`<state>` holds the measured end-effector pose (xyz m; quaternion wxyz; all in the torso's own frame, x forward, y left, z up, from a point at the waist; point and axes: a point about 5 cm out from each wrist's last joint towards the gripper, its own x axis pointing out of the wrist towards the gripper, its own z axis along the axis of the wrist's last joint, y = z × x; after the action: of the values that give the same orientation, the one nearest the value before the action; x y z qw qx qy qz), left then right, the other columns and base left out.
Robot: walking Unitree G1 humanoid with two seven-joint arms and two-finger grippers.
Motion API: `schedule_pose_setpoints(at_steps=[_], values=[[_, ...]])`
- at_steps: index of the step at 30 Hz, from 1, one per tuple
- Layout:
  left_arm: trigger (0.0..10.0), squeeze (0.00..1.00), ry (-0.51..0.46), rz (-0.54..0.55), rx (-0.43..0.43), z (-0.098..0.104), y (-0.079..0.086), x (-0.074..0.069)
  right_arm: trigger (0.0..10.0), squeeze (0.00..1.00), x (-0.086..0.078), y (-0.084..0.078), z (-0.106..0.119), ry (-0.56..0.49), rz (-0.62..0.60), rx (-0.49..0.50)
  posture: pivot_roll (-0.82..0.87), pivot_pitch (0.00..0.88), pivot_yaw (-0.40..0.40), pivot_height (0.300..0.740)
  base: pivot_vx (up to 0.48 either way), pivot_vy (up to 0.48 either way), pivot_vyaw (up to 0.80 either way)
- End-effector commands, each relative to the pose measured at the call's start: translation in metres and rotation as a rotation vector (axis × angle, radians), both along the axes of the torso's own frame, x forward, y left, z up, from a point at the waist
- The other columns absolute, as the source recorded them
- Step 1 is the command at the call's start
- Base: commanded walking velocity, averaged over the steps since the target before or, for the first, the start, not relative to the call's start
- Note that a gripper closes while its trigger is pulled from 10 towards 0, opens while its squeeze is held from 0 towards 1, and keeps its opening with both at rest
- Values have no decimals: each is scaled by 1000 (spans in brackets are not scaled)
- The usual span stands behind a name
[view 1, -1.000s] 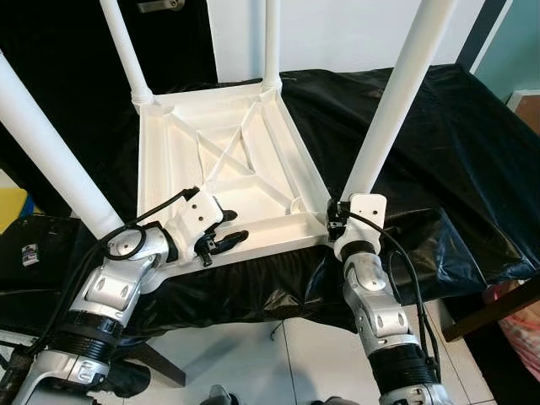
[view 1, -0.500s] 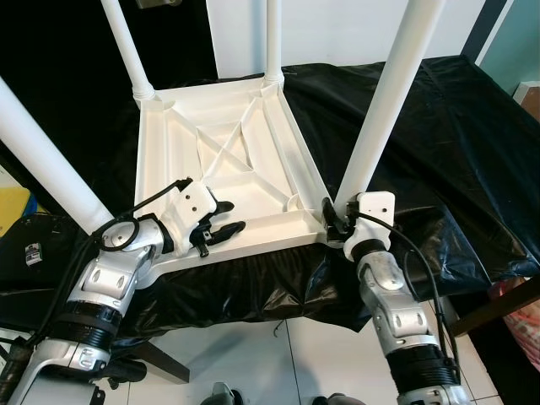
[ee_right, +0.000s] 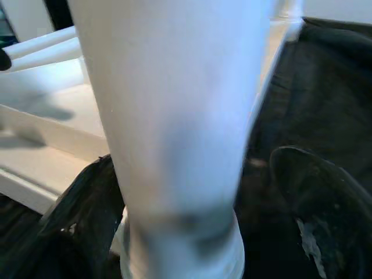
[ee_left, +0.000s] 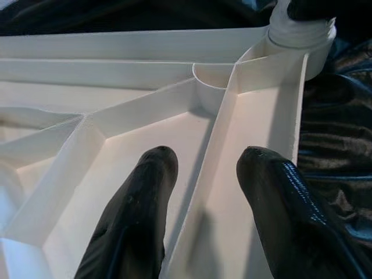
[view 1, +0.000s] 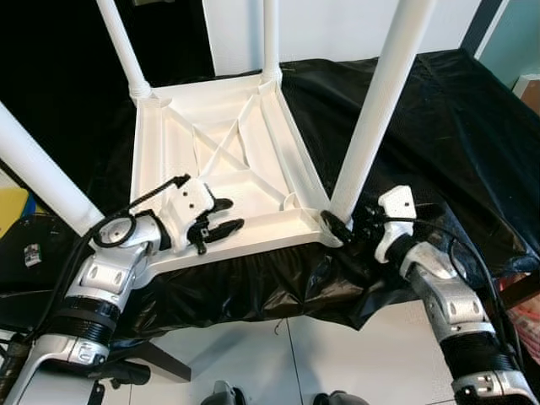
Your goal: Building children table
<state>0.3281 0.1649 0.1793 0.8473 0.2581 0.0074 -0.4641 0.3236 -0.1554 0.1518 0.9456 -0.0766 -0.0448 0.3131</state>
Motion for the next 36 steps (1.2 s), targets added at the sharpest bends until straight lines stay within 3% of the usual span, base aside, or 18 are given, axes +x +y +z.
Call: schedule_pose_setpoints(at_steps=[1,6,7,8,9,10,24,28,29,32,34,36], values=[[10000,0,-1,-8,21,3,6,1,10000,0,2,3,-3,5,33,-29,15,114,45,740,0,0,0],[10000,0,-15,-21,32,9,6,4,10000,0,14,11,0,-1,91,-79,28,109,36,740,0,0,0],[10000,0,-21,-24,38,11,7,5,8510,0,16,13,0,0,102,-85,34,109,31,740,0,0,0],[10000,0,-21,-24,38,11,7,5,8510,0,16,13,0,0,102,-85,34,109,31,740,0,0,0],[10000,0,-25,-27,45,12,8,5,3843,0,16,15,-1,1,107,-86,34,109,31,740,0,0,0],[10000,0,-27,-30,50,13,9,5,0,0,16,17,-2,4,116,-84,38,110,27,740,0,0,0],[10000,0,-38,-39,104,18,20,10,0,0,17,10,-20,56,-70,-32,24,121,33,740,0,0,0],[10000,0,-42,-54,95,19,13,14,0,0,13,14,-28,83,-354,63,-4,120,47,740,0,0,0],[10000,0,-42,-54,95,19,13,14,0,0,13,14,-28,83,-354,63,-4,120,47,740,0,0,0],[10000,0,-46,-52,65,19,8,16,0,0,6,24,-33,114,-506,140,-14,120,54,740,0,0,0],[10000,0,-46,-52,65,19,8,16,0,0,6,24,-33,114,-506,140,-14,120,54,740,0,0,0],[10000,0,-50,-45,43,19,6,17,0,0,1,37,-36,125,-579,178,-17,118,52,740,0,0,0]])
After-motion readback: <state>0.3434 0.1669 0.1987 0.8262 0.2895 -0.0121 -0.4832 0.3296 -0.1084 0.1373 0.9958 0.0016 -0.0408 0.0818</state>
